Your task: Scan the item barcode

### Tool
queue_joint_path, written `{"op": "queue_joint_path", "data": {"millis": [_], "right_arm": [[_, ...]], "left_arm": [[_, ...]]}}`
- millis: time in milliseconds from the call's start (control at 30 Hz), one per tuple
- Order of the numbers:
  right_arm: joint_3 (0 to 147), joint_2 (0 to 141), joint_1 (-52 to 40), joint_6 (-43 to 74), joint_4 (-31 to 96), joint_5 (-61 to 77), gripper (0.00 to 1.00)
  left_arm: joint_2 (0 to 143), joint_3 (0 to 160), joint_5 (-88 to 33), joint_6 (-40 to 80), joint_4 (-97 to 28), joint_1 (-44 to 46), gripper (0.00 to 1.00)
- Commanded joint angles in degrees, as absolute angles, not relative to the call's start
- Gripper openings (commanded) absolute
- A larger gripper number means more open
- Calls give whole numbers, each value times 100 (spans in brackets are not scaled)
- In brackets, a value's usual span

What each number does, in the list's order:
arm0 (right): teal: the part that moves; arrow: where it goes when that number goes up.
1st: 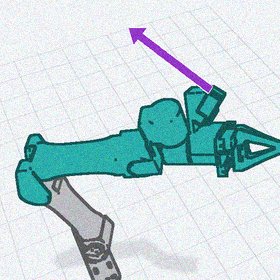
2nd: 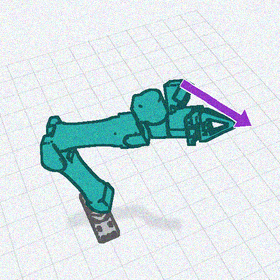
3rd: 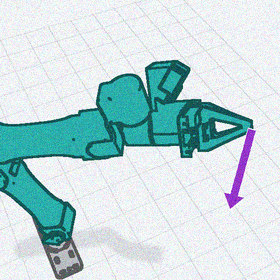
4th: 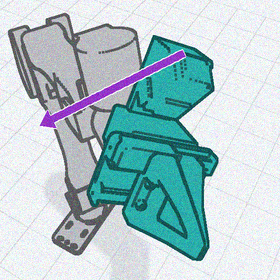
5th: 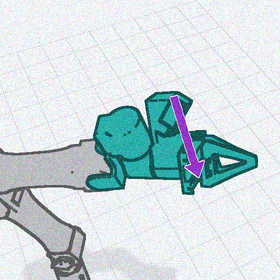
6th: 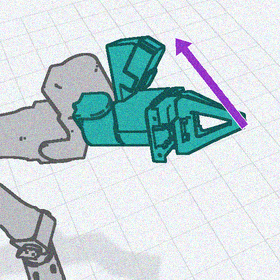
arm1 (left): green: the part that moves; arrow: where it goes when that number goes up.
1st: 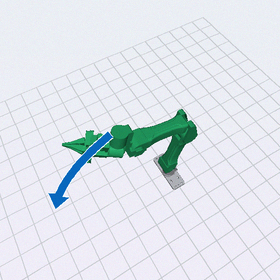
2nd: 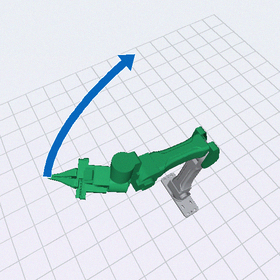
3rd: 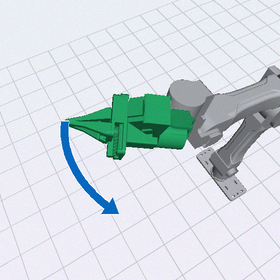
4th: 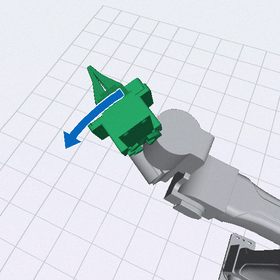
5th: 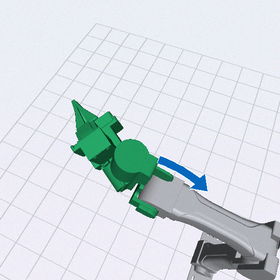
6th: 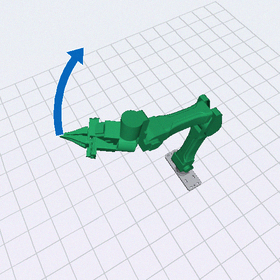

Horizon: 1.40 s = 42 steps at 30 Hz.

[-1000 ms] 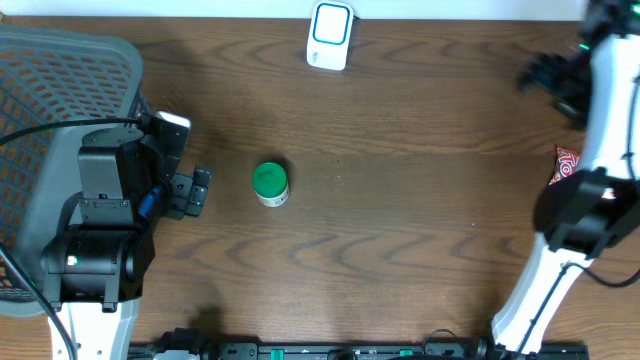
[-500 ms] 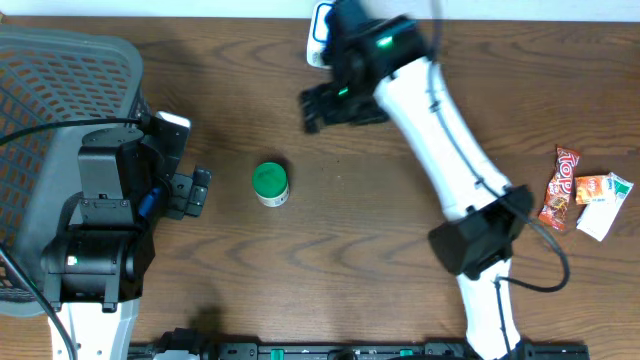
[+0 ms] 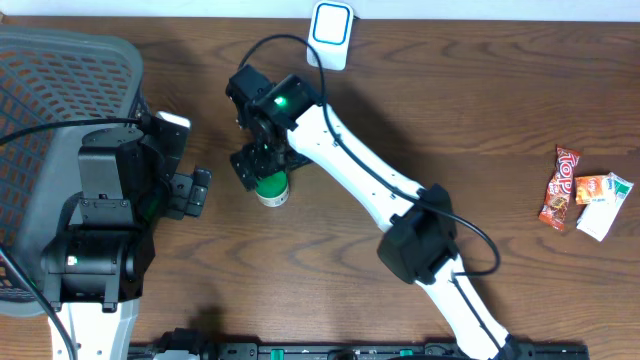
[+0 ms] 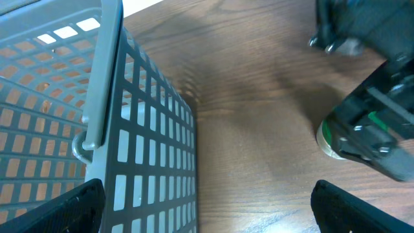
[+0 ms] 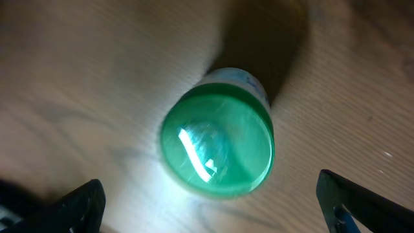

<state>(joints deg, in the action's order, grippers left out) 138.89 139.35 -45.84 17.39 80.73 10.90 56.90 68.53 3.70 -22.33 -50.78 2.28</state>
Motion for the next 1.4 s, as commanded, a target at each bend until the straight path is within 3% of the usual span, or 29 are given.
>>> {"op": "queue_joint_path", "data": {"millis": [0, 167, 800, 1367], "right_arm": [[13889, 14053, -4600, 1820, 8042, 1009, 99], [13889, 14162, -4646, 1988, 8034, 412, 99], [13863, 14553, -4978, 1992, 7730, 607, 99], [13865, 14553, -4143, 2021, 7889, 1170, 99]], "left_arm": [[5690, 6847, 342, -2178, -5076, 200, 99], [5690, 6847, 342, -2178, -5076, 200, 99], [5690, 6847, 342, -2178, -5076, 200, 99], [5690, 6847, 342, -2178, -5076, 200, 100]]}}
